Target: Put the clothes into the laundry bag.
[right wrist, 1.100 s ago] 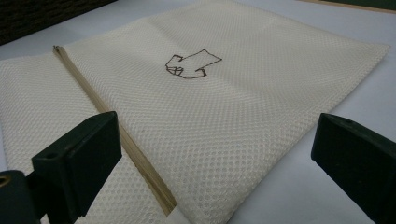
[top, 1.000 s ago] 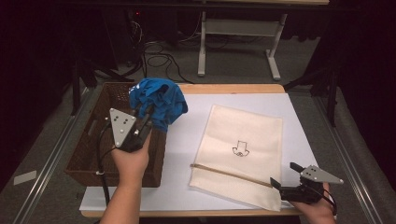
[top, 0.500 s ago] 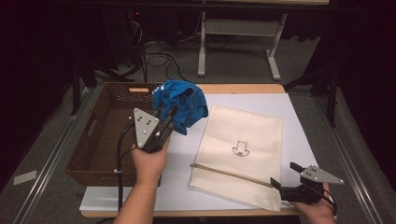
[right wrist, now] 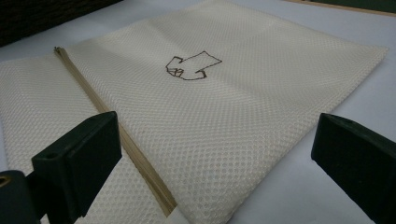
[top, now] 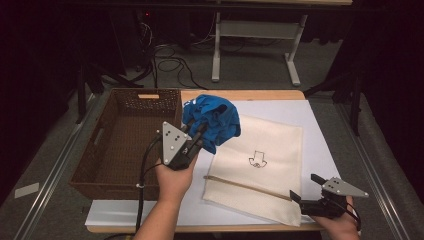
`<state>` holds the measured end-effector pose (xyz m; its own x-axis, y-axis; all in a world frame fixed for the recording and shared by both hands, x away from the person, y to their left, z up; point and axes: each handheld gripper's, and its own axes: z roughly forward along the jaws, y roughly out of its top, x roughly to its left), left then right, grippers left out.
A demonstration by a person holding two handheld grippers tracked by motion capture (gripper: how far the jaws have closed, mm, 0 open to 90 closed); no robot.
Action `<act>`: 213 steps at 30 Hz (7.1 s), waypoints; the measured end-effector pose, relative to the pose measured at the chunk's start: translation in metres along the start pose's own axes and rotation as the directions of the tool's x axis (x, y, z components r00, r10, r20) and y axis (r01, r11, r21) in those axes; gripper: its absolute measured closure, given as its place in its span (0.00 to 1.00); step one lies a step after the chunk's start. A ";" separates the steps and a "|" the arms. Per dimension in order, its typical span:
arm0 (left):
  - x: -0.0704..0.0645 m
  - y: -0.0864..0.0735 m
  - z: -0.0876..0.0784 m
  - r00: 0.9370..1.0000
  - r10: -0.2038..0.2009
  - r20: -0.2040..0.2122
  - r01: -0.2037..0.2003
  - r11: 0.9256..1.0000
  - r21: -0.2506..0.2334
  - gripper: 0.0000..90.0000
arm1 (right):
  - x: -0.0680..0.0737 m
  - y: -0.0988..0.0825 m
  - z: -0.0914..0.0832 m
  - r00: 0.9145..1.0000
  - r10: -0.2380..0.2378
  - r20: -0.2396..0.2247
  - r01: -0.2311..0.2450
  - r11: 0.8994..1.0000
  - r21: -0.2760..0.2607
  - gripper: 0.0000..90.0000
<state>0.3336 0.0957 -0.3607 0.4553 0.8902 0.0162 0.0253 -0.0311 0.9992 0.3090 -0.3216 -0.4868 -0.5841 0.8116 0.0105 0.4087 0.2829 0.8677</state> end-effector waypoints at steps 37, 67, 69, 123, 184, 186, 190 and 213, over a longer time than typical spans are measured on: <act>-0.031 -0.072 -0.068 0.990 -0.067 0.128 0.062 0.997 0.037 0.81 | 0.015 0.004 0.008 0.996 -0.021 -0.082 0.022 1.000 0.012 0.21; -0.032 -0.082 -0.073 0.988 -0.055 0.143 0.052 0.998 0.029 0.81 | 0.044 0.018 0.069 0.984 -0.090 -0.155 0.116 0.978 0.171 0.40; -0.032 -0.082 -0.073 0.988 -0.058 0.140 0.054 0.998 0.033 0.81 | 0.046 0.016 0.070 0.981 -0.116 -0.157 0.144 0.973 0.180 0.41; -0.062 -0.085 -0.071 0.974 -0.076 0.216 0.070 0.997 0.032 0.80 | 0.044 0.027 0.070 0.980 -0.132 -0.149 0.156 0.974 0.166 0.98; -0.120 -0.145 -0.003 0.967 -0.036 0.251 -0.039 0.956 0.290 0.51 | 0.040 0.047 0.045 0.985 -0.061 -0.160 0.062 0.998 0.004 0.98; -0.123 -0.143 -0.005 0.969 -0.029 0.244 -0.041 0.960 0.275 0.46 | 0.040 0.047 0.045 0.985 -0.063 -0.161 0.065 0.998 0.004 0.98; -0.125 -0.138 -0.010 0.969 -0.030 0.244 -0.031 0.970 0.241 0.43 | 0.040 0.047 0.046 0.985 -0.063 -0.162 0.065 0.998 0.003 0.98; -0.135 -0.153 0.036 0.970 -0.078 0.232 -0.022 0.917 0.399 0.91 | 0.042 0.048 0.042 0.983 -0.059 -0.176 0.058 0.998 -0.010 0.98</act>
<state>0.3002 -0.0364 -0.5171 0.6460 0.7601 -0.0704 0.3686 -0.2298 0.9007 0.3336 -0.2527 -0.4661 -0.7218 0.6905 0.0468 0.3669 0.3245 0.8718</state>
